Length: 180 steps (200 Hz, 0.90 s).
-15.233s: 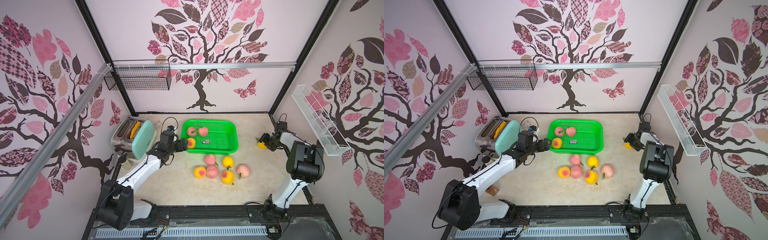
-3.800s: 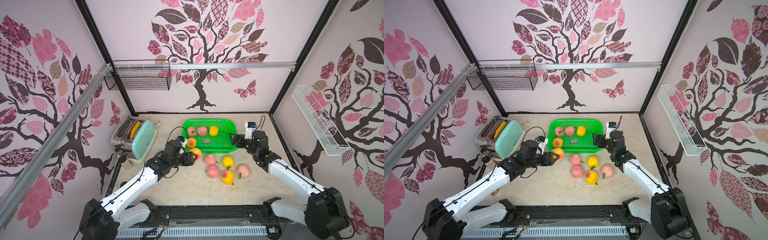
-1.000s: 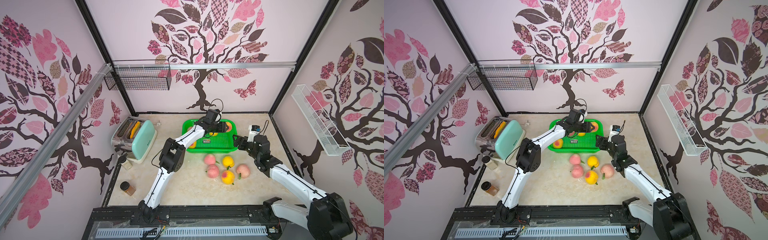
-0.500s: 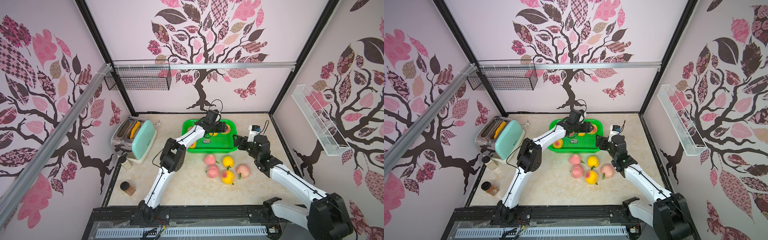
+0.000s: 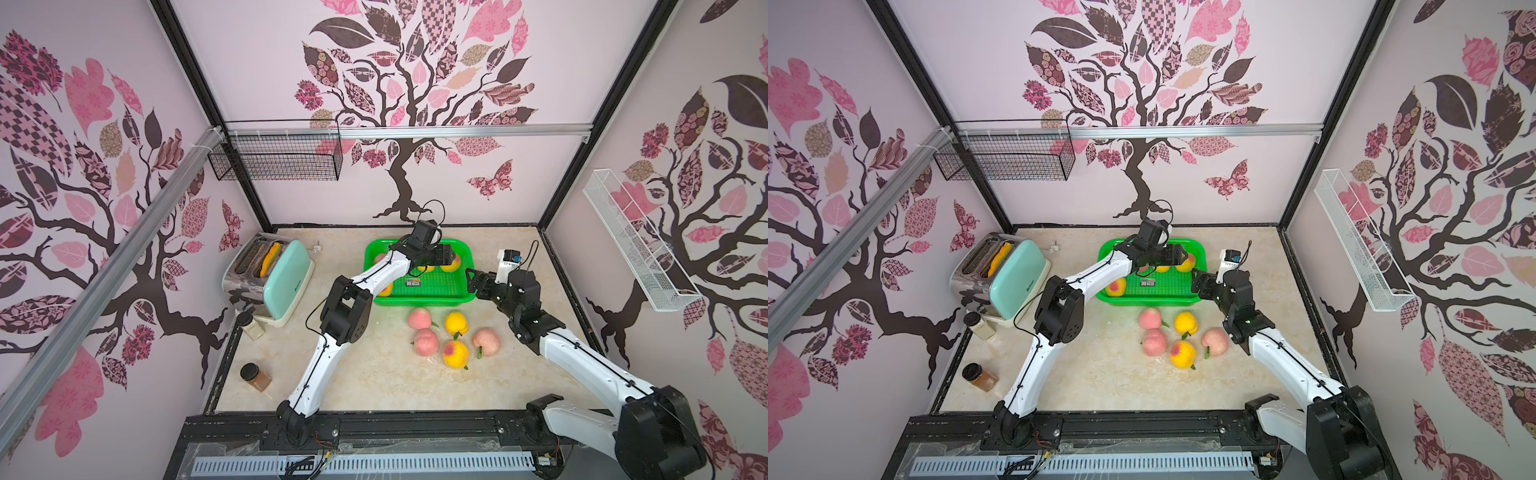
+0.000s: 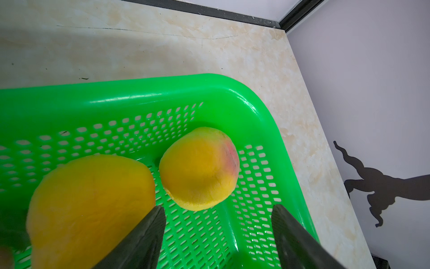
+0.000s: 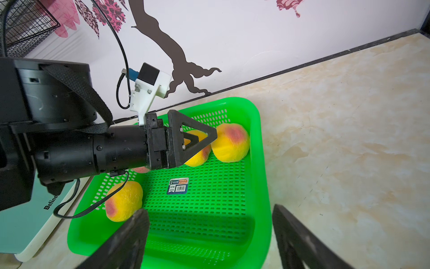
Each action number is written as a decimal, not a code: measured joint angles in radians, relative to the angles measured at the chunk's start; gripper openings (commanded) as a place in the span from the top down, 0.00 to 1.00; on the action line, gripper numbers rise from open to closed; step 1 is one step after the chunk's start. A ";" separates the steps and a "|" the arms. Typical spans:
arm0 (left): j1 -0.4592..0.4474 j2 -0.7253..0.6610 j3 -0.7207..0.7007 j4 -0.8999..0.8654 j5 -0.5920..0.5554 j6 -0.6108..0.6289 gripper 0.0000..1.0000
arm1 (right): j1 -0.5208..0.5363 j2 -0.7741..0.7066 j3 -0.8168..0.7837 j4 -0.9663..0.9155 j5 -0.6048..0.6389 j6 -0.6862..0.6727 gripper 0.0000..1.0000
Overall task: Put the peaches into the basket
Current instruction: Place the peach in the basket.
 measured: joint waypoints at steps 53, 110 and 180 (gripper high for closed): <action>0.000 -0.011 -0.003 -0.003 0.001 0.000 0.25 | 0.000 0.000 0.000 0.000 0.000 0.000 0.14; 0.000 -0.180 -0.124 -0.007 0.003 0.004 0.25 | 0.000 0.004 0.000 0.002 -0.003 0.000 0.14; 0.010 -0.457 -0.435 0.046 0.001 0.042 0.25 | 0.000 0.029 0.001 -0.001 -0.020 0.004 0.14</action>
